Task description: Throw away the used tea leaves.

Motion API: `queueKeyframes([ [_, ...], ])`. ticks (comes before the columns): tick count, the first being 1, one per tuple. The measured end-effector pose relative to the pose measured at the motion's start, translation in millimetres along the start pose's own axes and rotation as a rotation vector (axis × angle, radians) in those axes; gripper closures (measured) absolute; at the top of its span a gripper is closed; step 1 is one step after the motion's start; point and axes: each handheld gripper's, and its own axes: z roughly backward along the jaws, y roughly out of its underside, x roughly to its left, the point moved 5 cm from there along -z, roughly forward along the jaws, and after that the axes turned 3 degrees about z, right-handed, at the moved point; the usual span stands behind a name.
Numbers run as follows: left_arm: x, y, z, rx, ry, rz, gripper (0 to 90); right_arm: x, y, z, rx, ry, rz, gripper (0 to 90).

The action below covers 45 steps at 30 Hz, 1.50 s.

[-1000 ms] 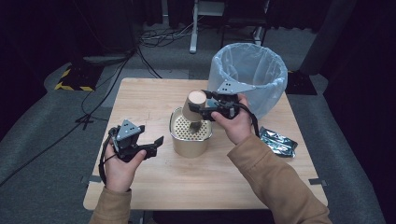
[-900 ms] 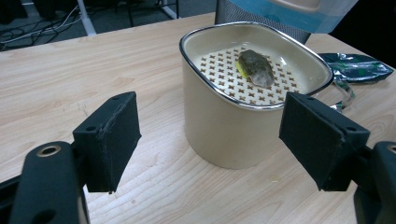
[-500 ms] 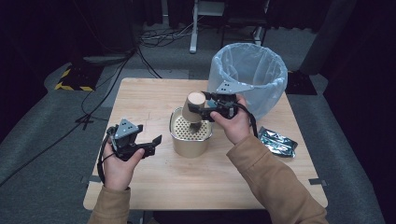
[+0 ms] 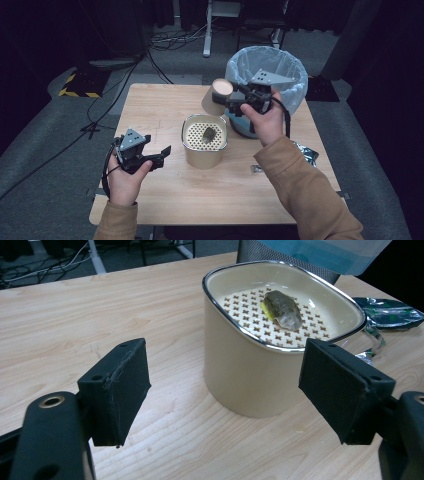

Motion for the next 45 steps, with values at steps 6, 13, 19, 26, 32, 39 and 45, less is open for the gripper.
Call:
queueKeyframes([
  [6, 5.0, 1.2, 4.5, -0.009, -0.008, 0.013, 20.8, -15.5, -37.4, 30.9, -0.034, 0.082, 0.019, 32.9],
  [13, 10.0, 3.0, 6.5, -0.016, -0.016, 0.021, 20.8, -44.9, -60.6, 64.4, -0.051, 0.177, 0.006, 32.9],
  [19, 13.4, 8.1, 14.1, -0.017, -0.033, 0.034, 20.8, -75.0, -69.0, 86.8, -0.054, 0.251, 0.012, 33.0],
  [26, 19.9, 11.6, 20.2, -0.023, -0.054, 0.039, 20.8, -107.3, -70.1, 100.9, -0.040, 0.334, 0.007, 32.9],
  [32, 21.1, 14.3, 20.6, -0.015, -0.052, 0.047, 20.8, -128.2, -63.1, 107.2, -0.002, 0.397, -0.007, 32.8],
  [39, 21.1, 14.1, 18.5, -0.011, -0.051, 0.049, 20.8, -141.0, -54.3, 102.1, 0.055, 0.437, -0.009, 32.6],
  [45, 20.7, 13.3, 15.7, -0.007, -0.044, 0.044, 20.8, -150.4, -45.8, 92.2, 0.116, 0.462, 0.001, 32.5],
])
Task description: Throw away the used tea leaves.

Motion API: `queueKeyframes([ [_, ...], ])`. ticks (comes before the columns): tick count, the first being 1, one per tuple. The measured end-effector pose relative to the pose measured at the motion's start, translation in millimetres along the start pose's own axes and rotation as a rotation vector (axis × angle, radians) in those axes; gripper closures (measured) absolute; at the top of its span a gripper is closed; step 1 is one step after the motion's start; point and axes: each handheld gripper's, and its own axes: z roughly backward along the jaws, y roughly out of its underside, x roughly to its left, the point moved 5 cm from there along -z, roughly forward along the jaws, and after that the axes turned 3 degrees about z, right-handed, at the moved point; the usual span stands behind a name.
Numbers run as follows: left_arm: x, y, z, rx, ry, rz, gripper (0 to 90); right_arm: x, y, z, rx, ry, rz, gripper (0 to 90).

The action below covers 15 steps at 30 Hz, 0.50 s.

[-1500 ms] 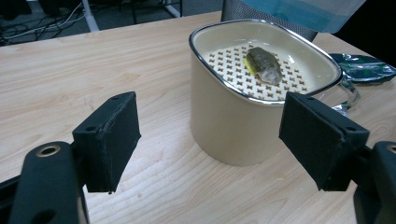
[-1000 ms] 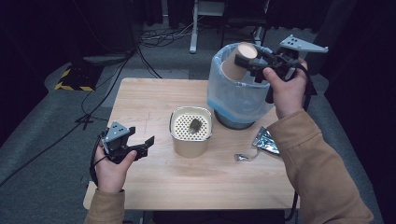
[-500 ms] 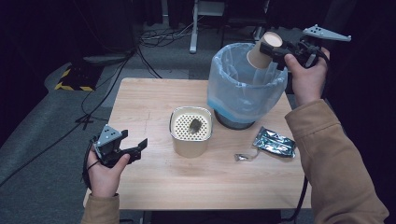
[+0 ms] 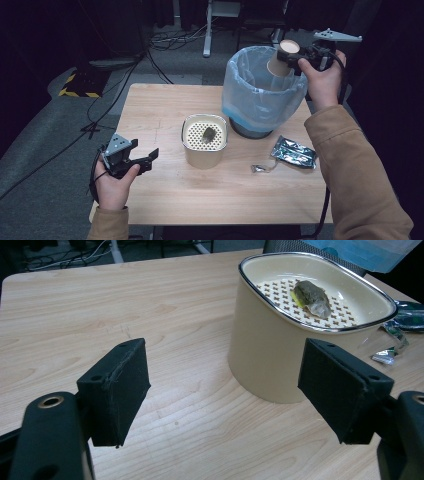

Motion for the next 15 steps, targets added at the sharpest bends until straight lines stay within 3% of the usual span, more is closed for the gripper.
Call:
queueKeyframes([
  [10, -0.8, -0.4, -4.5, 0.008, 0.013, 0.001, 20.8, -2.1, 13.3, -17.7, 0.061, 0.002, -0.004, 30.8],
  [12, -1.0, -0.5, -5.0, 0.008, 0.013, -0.002, 20.8, -1.0, 14.7, -18.8, 0.061, -0.007, -0.027, 24.1],
  [15, -1.2, 0.0, -5.5, 0.013, 0.013, -0.004, 20.8, -2.4, 14.0, -15.0, 0.041, -0.013, -0.035, 23.7],
])
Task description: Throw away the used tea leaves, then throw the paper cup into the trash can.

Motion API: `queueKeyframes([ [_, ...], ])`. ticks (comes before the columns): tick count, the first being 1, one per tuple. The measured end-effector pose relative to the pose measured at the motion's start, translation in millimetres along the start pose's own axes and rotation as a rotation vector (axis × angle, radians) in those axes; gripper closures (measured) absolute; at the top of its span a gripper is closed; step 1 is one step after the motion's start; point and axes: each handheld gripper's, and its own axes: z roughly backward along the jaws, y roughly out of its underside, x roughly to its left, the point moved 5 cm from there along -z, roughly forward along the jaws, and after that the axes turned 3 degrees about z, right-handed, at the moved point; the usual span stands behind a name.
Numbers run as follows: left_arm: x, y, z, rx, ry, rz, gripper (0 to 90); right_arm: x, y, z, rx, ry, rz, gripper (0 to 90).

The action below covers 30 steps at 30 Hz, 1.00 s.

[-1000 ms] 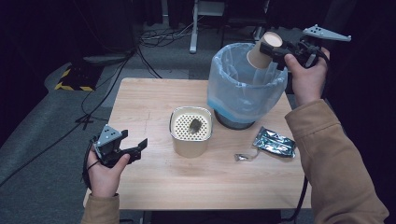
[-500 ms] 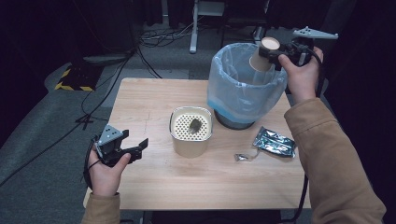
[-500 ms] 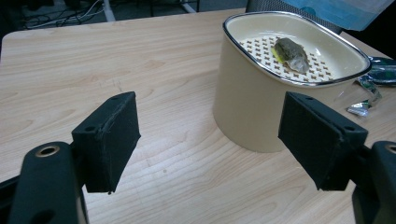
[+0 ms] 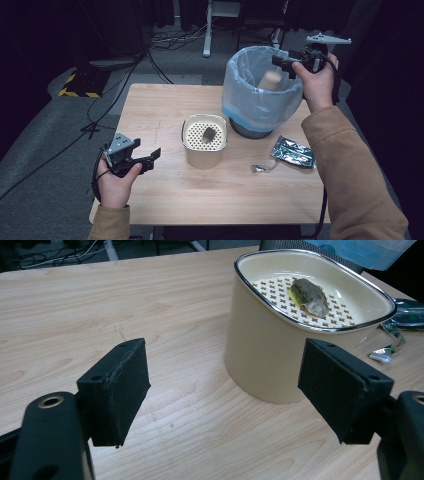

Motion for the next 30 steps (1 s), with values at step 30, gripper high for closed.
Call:
queueKeyframes([
  [30, 1.6, 7.6, -15.6, 0.059, -0.007, -0.015, 17.9, -3.1, 62.5, 137.1, 0.000, -0.030, 0.053, 27.2],
])
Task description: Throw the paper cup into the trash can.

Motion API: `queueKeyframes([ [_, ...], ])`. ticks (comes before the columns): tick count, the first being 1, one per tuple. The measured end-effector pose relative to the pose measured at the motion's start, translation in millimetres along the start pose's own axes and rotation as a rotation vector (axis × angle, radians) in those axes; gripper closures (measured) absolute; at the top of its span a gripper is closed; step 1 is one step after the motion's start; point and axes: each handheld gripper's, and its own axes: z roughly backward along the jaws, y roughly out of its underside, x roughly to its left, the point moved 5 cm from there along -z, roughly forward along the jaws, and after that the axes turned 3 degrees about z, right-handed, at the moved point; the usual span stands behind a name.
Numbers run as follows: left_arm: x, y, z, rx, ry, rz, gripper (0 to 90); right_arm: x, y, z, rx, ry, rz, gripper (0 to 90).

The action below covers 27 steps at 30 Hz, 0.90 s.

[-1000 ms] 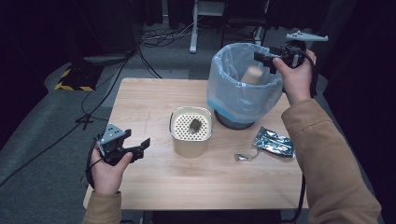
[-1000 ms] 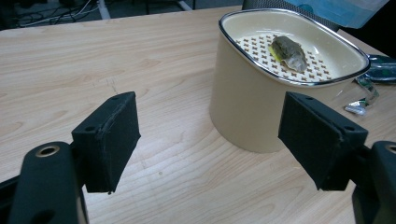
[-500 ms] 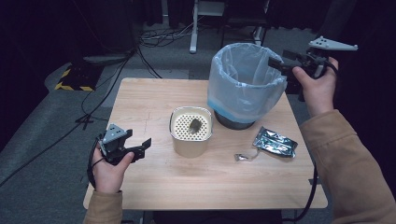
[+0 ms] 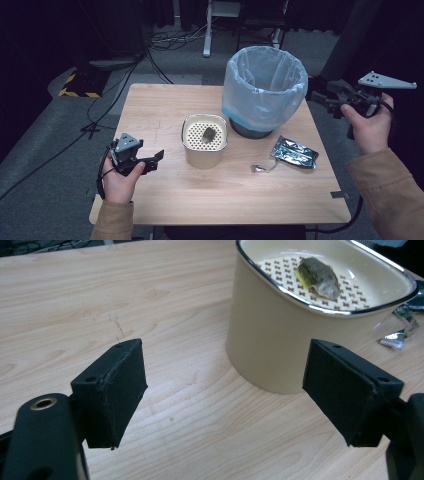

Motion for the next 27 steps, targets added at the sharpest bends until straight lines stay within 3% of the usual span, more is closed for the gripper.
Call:
queueKeyframes([
  [8, 9.3, 10.2, -6.0, 0.052, -0.030, -0.007, 16.3, -6.8, 35.1, 15.4, 0.053, 0.018, 0.010, 26.4],
  [12, 15.5, 18.3, -11.3, 0.101, -0.061, -0.019, 16.3, -6.9, 53.8, 17.7, 0.118, 0.033, 0.031, 24.7],
  [14, 18.2, 22.7, -13.8, 0.126, -0.069, -0.024, 16.3, -6.2, 66.5, 16.4, 0.162, 0.026, 0.029, 23.0],
  [17, 21.0, 28.3, -16.0, 0.140, -0.077, -0.023, 16.9, -5.6, 82.5, 12.7, 0.183, -0.007, -0.009, 19.6],
  [20, 23.8, 36.5, -17.4, 0.154, -0.084, -0.016, 17.0, -5.3, 100.4, 8.0, 0.213, -0.014, -0.018, 18.4],
  [27, 30.8, 59.5, -28.3, 0.195, -0.062, 0.010, 17.6, -2.0, 141.5, -8.9, 0.285, -0.047, -0.038, 15.7],
])
